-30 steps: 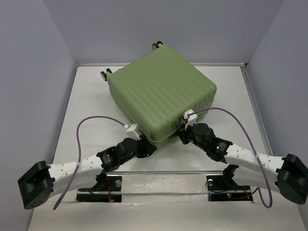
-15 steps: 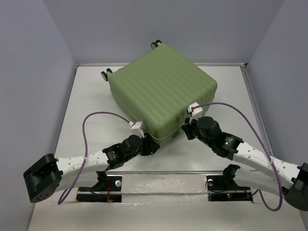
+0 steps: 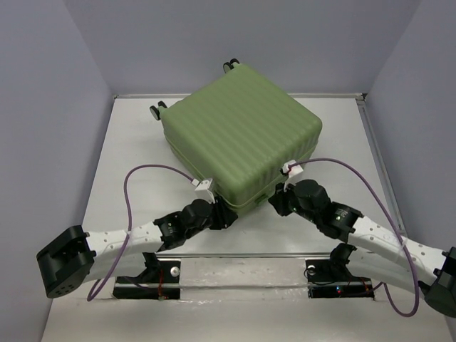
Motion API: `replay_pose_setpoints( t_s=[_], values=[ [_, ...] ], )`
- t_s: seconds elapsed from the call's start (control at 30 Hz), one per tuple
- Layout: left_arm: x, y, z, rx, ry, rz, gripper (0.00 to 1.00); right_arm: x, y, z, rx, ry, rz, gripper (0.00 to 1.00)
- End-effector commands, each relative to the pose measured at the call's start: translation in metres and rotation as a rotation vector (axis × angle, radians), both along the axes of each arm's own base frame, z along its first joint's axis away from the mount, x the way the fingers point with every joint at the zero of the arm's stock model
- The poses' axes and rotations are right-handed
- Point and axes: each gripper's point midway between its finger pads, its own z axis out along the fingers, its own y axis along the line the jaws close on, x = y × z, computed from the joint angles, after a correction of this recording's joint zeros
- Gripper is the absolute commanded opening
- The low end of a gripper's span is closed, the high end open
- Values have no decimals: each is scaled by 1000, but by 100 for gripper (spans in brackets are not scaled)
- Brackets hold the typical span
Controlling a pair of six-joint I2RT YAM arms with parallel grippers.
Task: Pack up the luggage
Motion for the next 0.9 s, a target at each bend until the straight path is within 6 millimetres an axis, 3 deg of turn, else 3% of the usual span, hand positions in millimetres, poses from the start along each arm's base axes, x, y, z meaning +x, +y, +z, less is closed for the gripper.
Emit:
replay_pose_setpoints(
  t_s=[0.0,0.17,0.27,0.53,0.77,0.87],
  values=[
    [30,-18,61,-151,-147,65,44,10,-6,16,69,-53,-87,28],
    [27,-15,60,-158,-142,65,44,17,3,10,51,-52,-74,51],
    [26,-14,58,-158,-139,63,44,25,5,11,30,-75,-86,53],
    [25,-17,59,-158,-135,47,44,44,-1,14,-39,-137,-140,48],
    [23,-15,55,-158,-127,52,44,46,3,18,-31,-149,-134,37],
    [23,-14,56,-164,-127,53,44,44,5,23,-4,-152,-125,37]
  ],
)
